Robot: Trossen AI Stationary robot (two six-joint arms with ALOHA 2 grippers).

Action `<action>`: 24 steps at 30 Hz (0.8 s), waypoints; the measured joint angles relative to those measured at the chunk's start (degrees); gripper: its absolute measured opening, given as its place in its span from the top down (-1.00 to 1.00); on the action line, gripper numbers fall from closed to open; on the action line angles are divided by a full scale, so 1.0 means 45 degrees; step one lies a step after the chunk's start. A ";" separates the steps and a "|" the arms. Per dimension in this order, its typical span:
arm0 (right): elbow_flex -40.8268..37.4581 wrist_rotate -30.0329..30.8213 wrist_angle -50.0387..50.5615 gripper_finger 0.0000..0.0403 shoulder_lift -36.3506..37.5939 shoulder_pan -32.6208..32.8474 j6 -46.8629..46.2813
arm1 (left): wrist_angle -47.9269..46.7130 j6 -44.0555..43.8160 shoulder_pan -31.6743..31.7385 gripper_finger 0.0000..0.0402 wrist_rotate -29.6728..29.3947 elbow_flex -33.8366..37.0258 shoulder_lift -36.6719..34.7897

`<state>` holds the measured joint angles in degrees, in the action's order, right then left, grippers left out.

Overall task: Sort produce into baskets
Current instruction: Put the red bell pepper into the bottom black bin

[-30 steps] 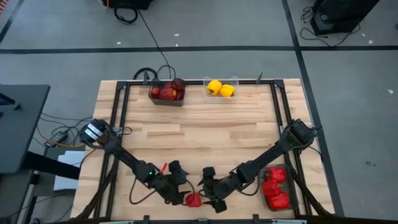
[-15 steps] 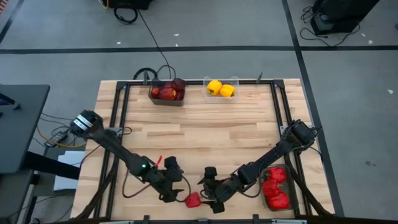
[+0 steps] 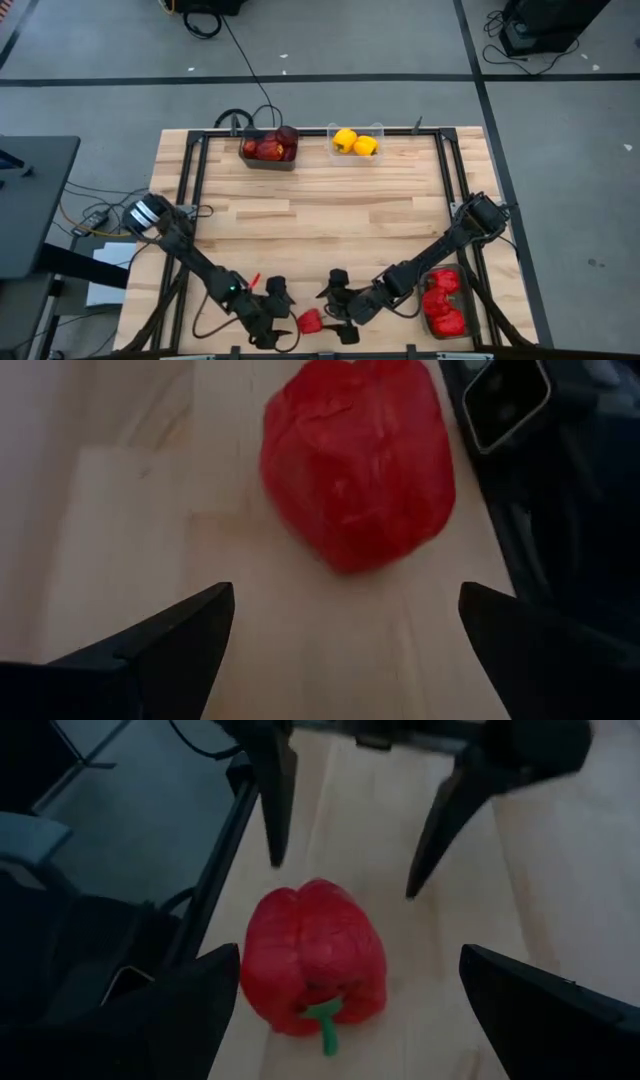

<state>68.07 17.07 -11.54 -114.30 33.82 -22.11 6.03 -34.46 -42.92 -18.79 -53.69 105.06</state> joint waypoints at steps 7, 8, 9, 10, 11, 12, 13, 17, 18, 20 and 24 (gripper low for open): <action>-0.0053 -0.0422 -0.0007 -0.92 -0.0286 0.0200 0.0073 | 0.0947 0.0000 0.0281 -0.95 -0.1683 -0.0019 0.0929; -0.0053 -0.0434 -0.0109 -0.92 -0.0447 0.0218 0.0142 | 0.1020 0.0000 0.0405 -0.95 -0.1833 -0.0015 0.0983; -0.0049 -0.0403 -0.0087 -0.92 -0.0554 0.0218 0.0206 | 0.1188 0.0004 0.0538 -0.95 -0.1961 -0.0028 0.1028; -0.0058 -0.0346 -0.0041 -0.92 -0.0651 0.0228 0.0245 | 0.1200 0.0028 0.0641 -0.95 -0.2049 -0.0028 0.1042; -0.0058 -0.0347 -0.0112 -0.92 -0.0789 0.0228 0.0253 | 0.1291 0.0176 0.0763 -0.95 -0.2179 -0.0013 0.1073; -0.0058 -0.0290 -0.0127 -0.92 -0.0847 0.0224 0.0267 | 0.1623 0.0276 0.0913 -0.95 -0.2206 -0.0016 0.1147; -0.0058 -0.0172 -0.0046 -0.92 -0.0908 0.0215 0.0272 | 0.1823 0.0341 0.1029 -0.95 -0.2185 -0.0033 0.1176; -0.0029 0.0279 0.0113 -0.92 -0.1054 0.0114 0.0187 | 0.2138 0.0681 0.1458 -0.95 -0.2180 -0.0019 0.1179; -0.0029 0.0263 0.0107 -0.90 -0.1054 0.0081 0.0120 | 0.2303 0.0788 0.1521 -0.95 -0.2176 -0.0019 0.1179; -0.0015 0.0224 0.0313 -0.84 -0.1036 0.0048 -0.0225 | 0.2463 0.1009 0.1610 -0.95 -0.2144 -0.0021 0.1175; 0.0056 -0.0657 0.0695 -0.55 -0.1034 0.0046 -0.1139 | 0.2410 0.1256 0.1700 -0.95 -0.2036 -0.0019 0.1111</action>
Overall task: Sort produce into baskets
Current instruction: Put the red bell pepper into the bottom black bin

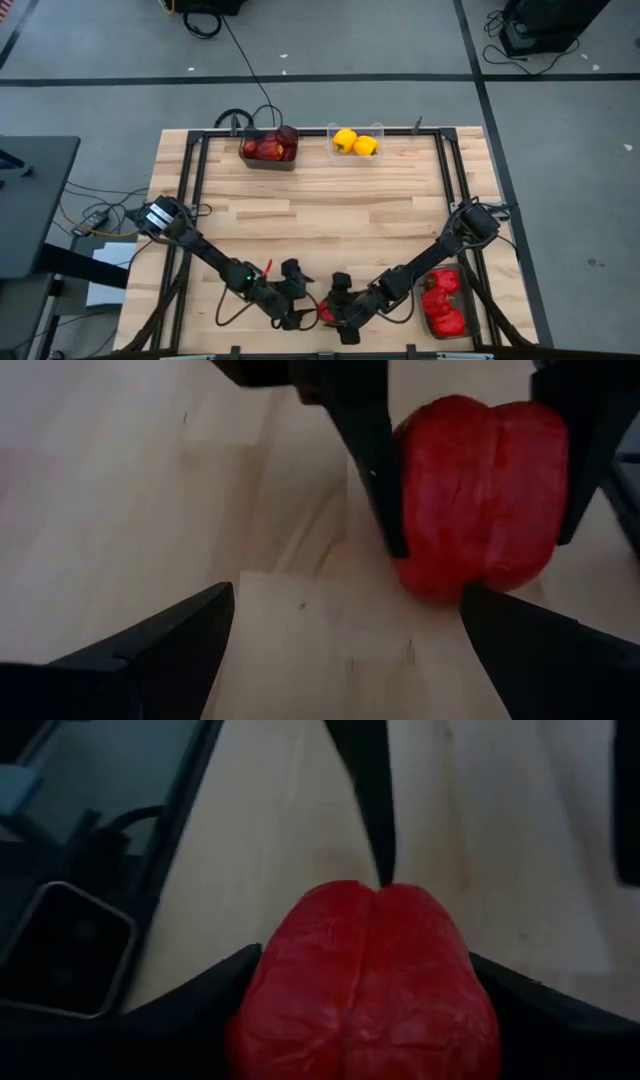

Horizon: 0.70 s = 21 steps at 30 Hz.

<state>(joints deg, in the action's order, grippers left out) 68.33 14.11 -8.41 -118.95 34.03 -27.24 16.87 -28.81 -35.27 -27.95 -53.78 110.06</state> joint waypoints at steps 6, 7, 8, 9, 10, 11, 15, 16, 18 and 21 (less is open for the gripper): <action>0.0699 -0.0823 0.2166 -0.35 0.0150 0.0015 -0.1017 | -0.0070 0.0071 0.0010 -0.95 0.0017 0.0000 -0.0275; 0.0907 -0.0936 0.2874 -0.35 0.0201 0.0012 -0.1091 | -0.0074 0.0080 0.0010 -0.95 0.0039 0.0000 -0.0363; 0.1127 -0.1038 0.3590 -0.35 0.0291 0.0012 -0.1140 | -0.0109 0.0080 0.0010 -0.95 0.0040 0.0000 -0.0482; 0.1335 -0.1119 0.4407 -0.35 0.0432 0.0021 -0.1150 | -0.0313 0.0086 0.0015 -0.95 0.0045 0.0000 -0.0640; 0.1536 -0.1146 0.5345 -0.35 0.0593 0.0039 -0.1184 | -0.0523 0.0088 0.0018 -0.95 0.0045 0.0000 -0.0781; 0.1758 -0.1098 0.6303 -0.35 0.0785 0.0079 -0.1216 | -0.0665 0.0102 0.0019 -0.95 0.0041 0.0000 -0.0878; 0.2834 -0.0638 1.0046 -0.35 0.1866 0.0399 -0.1845 | -0.1256 0.0362 0.0029 -0.95 -0.0048 0.0000 -0.1219; 0.3023 -0.0618 1.0995 -0.35 0.2119 0.0528 -0.2234 | -0.1376 0.0357 0.0029 -0.95 -0.0104 0.0000 -0.1257; 0.3135 -0.0517 1.2862 -0.35 0.2563 0.0874 -0.3269 | -0.1403 0.0364 0.0033 -0.95 -0.0153 0.0000 -0.1272; 0.3146 -0.0332 1.4994 -0.35 0.3378 0.1565 -0.5143 | -0.1484 0.0365 0.0086 -0.95 -0.0248 0.0000 -0.1267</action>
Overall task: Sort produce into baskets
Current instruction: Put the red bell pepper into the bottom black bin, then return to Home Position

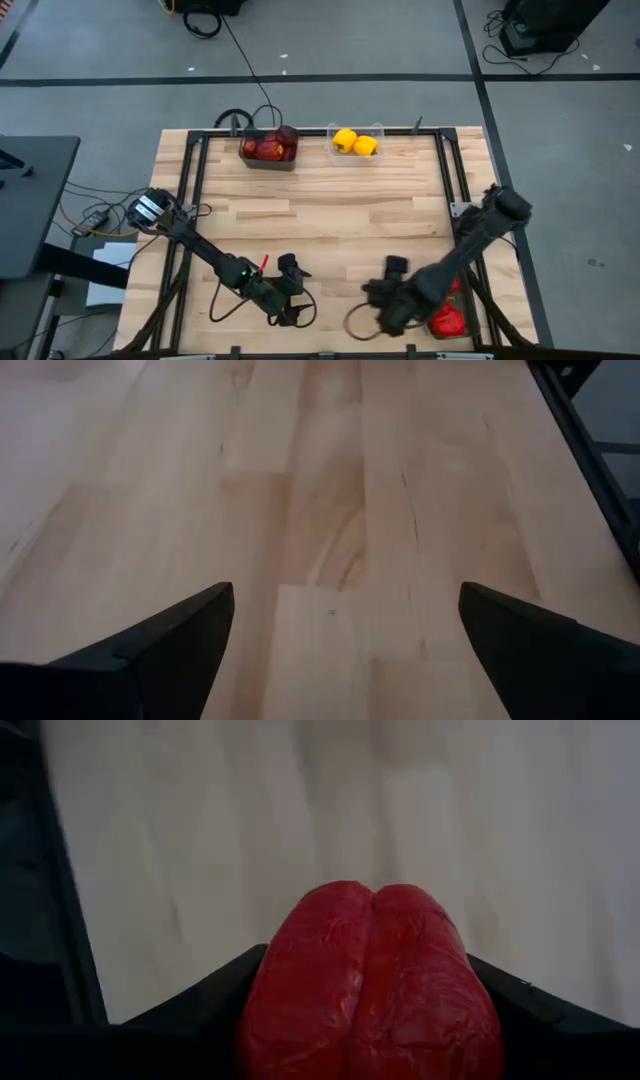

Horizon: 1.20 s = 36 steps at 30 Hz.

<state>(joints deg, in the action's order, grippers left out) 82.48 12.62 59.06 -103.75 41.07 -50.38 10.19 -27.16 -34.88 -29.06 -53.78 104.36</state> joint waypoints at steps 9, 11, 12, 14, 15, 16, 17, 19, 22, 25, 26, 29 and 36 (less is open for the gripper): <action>0.0011 0.0613 0.4913 -0.35 0.1146 0.2345 -0.5591 | 0.0014 0.0025 0.0292 -0.95 -0.0062 0.0000 0.0000; -0.0052 0.0615 0.5225 -0.35 0.1028 0.2725 -0.6279 | 0.0035 0.0017 0.0311 -0.95 -0.0045 0.0000 0.0000; -0.0107 0.0582 0.5313 -0.35 0.0997 0.2886 -0.6508 | 0.0028 0.0013 0.0322 -0.95 0.0052 0.0000 0.0000; -0.0361 0.0256 0.5409 -0.41 0.1006 0.3147 -0.6919 | 0.0021 0.0068 0.0343 -0.95 0.0306 0.0000 0.0005; -0.0482 0.0100 0.5482 -0.49 0.1006 0.3246 -0.7182 | 0.0025 0.0180 0.0352 -0.95 0.0332 0.0000 0.0005; -0.0601 -0.0149 0.5627 -0.59 0.1002 0.3319 -0.7539 | 0.0020 0.0292 0.0366 -0.95 0.0337 0.0000 0.0005; -0.0687 -0.0372 0.5896 -0.68 0.1002 0.3373 -0.7867 | 0.0030 0.0359 0.0378 -0.95 0.0337 0.0000 0.0005; -0.0821 -0.0622 0.6418 -0.86 0.1002 0.3434 -0.8431 | 0.0029 0.0414 0.0451 -0.95 0.0346 0.0000 -0.0007; -0.0836 -0.0540 0.6676 -0.92 0.1007 0.3464 -0.8770 | 0.0015 0.0673 0.0603 -0.95 0.0303 0.0000 -0.0188; -0.0836 0.0062 0.6688 -0.86 0.1147 0.3455 -0.8775 | 0.0046 0.1181 0.0764 -0.95 -0.0013 0.0000 -0.0660; -0.0836 0.0454 0.6677 -0.85 0.1224 0.3455 -0.8781 | 0.0021 0.1434 0.0797 -0.95 -0.0032 0.0000 -0.0859; -0.0836 0.2850 0.6337 -0.82 0.1444 0.3396 -0.8857 | -0.0270 0.1949 0.0837 -0.95 -0.0062 0.0000 -0.1491; -0.0836 0.8410 0.4428 -0.82 0.1623 0.2201 -0.7139 | -0.1962 0.1254 0.0843 -0.95 -0.2054 0.0000 -0.2957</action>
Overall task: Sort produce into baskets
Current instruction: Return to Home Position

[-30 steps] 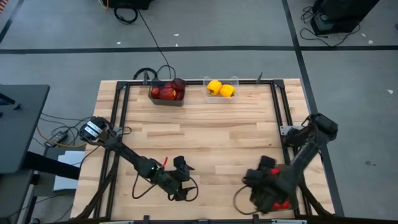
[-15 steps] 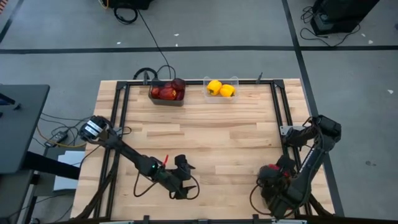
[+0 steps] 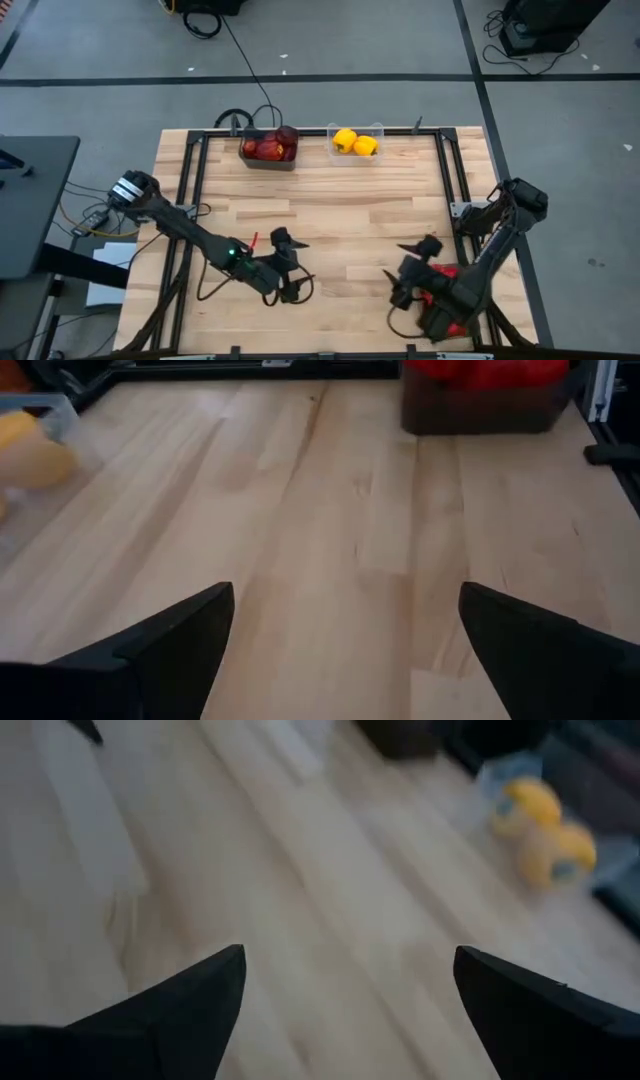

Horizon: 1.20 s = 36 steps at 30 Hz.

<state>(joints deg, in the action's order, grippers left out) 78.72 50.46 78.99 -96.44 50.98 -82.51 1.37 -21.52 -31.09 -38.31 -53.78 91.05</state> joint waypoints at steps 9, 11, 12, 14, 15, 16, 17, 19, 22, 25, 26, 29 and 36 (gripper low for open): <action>-0.1280 0.0390 -0.6167 -0.80 0.0002 -0.2996 0.6454 | -0.2346 0.0230 0.0154 -0.95 -0.0636 0.0040 -0.2088; -0.1649 -0.0163 -0.8315 -0.76 0.0000 -0.3759 0.8309 | -0.2346 0.0402 0.0153 -0.95 -0.0719 0.0411 -0.2692; -0.1835 -0.0579 -0.9571 -0.73 0.0000 -0.4126 0.9277 | -0.2340 0.0411 0.0184 -0.95 -0.0739 0.0638 -0.3024; -0.2262 -0.1510 -1.1998 -0.67 0.0000 -0.4817 1.1200 | -0.2323 0.0455 0.0290 -0.95 -0.0872 0.1255 -0.3767; -0.2461 -0.2005 -1.3234 -0.63 0.0000 -0.5121 1.2108 | -0.2313 0.0619 0.0352 -0.95 -0.0982 0.1637 -0.4179; -0.2632 -0.2535 -1.4403 -0.58 0.0000 -0.5397 1.3022 | -0.2237 0.0917 0.0414 -0.95 -0.1078 0.2090 -0.4581; -0.2823 -0.3006 -1.5531 -0.52 0.0000 -0.5649 1.3873 | -0.2081 0.1187 0.0485 -0.95 -0.1151 0.2633 -0.4988; -0.3268 -0.3831 -1.7630 -0.37 0.0005 -0.6060 1.5270 | -0.1151 0.1339 0.0673 -0.95 -0.1177 0.3938 -0.5690; -0.3772 -0.4797 -1.9321 -0.09 0.0000 -0.6641 1.6378 | 0.1785 0.1572 0.0978 -0.95 -0.0828 0.6080 -0.6558; -0.4354 -0.5693 -2.0677 0.25 0.0000 -0.7283 1.6888 | 0.4485 0.2142 0.1421 -0.95 -0.0031 0.7721 -0.7192; -0.4544 -0.6075 -2.1036 0.36 0.0000 -0.7492 1.7004 | 0.4986 0.2385 0.1630 -0.95 0.0210 0.8101 -0.7361; -0.5215 -0.7261 -2.2157 0.72 0.0128 -0.8090 1.7194 | 0.5182 0.2754 0.2496 -0.95 0.0545 0.8548 -0.8006; -0.7247 -0.9099 -2.3952 0.86 0.2025 -0.9524 1.7589 | 0.4715 0.3678 0.5266 -0.95 0.3182 0.8557 -0.9707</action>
<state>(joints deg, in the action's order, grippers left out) 46.11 9.52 -28.80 -87.33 8.12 -3.36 22.58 -4.97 -7.39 -23.99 -15.27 47.37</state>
